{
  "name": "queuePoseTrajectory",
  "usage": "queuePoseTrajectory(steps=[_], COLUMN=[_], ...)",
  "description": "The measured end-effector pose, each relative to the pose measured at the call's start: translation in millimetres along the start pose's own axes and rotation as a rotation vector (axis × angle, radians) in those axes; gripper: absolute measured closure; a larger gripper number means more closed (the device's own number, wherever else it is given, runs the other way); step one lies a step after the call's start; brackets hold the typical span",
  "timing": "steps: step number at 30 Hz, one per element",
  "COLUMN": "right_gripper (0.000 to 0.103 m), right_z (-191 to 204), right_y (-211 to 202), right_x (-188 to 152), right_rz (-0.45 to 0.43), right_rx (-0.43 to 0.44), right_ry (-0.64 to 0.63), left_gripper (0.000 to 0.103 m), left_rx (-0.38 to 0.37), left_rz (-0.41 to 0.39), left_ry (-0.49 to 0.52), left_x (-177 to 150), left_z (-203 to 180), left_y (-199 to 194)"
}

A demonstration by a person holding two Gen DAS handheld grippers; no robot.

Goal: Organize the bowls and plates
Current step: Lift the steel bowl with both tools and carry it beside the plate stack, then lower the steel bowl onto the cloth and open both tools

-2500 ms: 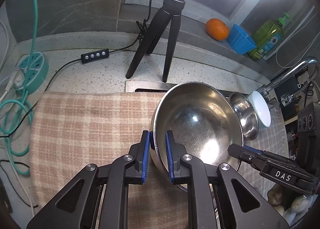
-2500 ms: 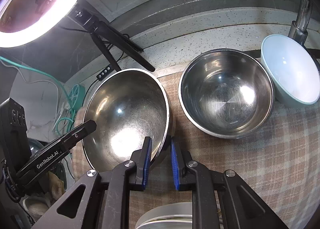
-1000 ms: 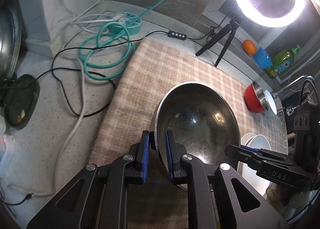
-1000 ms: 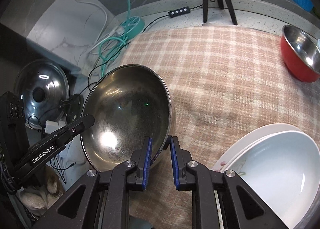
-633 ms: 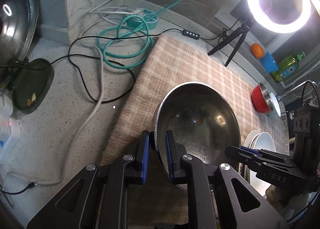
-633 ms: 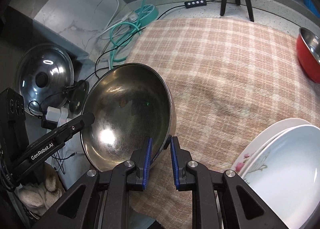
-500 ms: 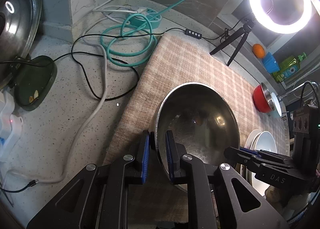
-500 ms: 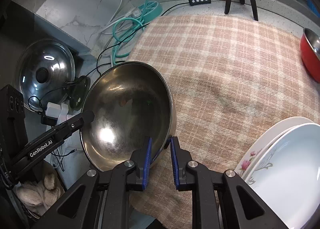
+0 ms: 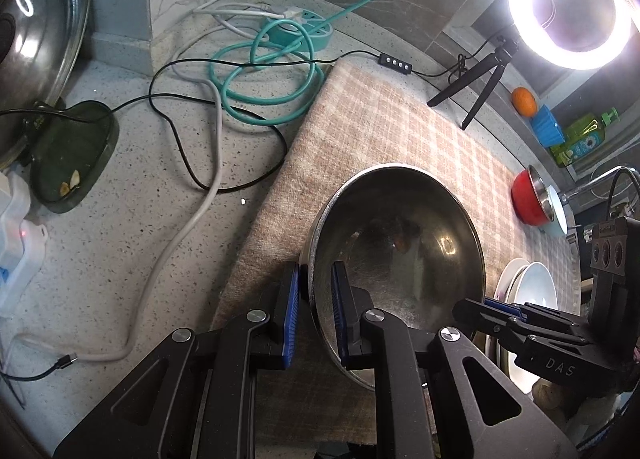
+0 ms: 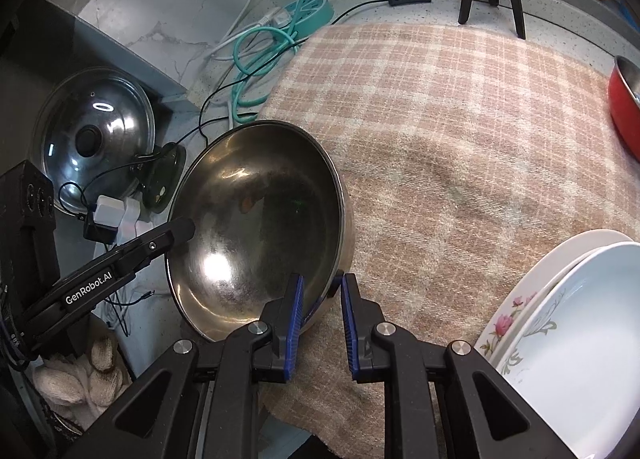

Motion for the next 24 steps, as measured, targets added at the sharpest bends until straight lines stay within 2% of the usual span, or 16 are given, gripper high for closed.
queuePoseTrajectory(steps=[10,14,21,24], right_gripper=[0.083,0.078,0.077,0.077], right_z=[-2.4,-12.5,-36.8,-47.5], right_y=[-12.1,-18.4,-35.2,-46.5], right_x=[1.4,2.0,4.8,6.5], right_rz=[-0.050,-0.064,-0.100,-0.123], right_rx=[-0.031,-0.030,-0.025,0.000], right_ry=[-0.034,-0.017,0.040,0.070], left_gripper=[0.089,0.088,0.088,0.082], left_rx=[0.027,0.042,0.058,0.034], left_rz=[-0.026,-0.055,-0.100,-0.100], left_ry=[0.006,0.003,0.041,0.063], left_x=[4.8,10.1,20.2,22.7], left_z=[-2.0,-2.9,-19.3,-33.5], left_y=[-9.3,-18.2,-29.4,-29.6])
Point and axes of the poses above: each gripper's, at about its wrist camera, not at the fingertips, and y roughly the way its jaws point, z to its left, x to its top, the point moved 8 cm from there along y, roughly the way its jaws point, and after that the axes turned 15 degrees about -x, right-handed, at the moved point
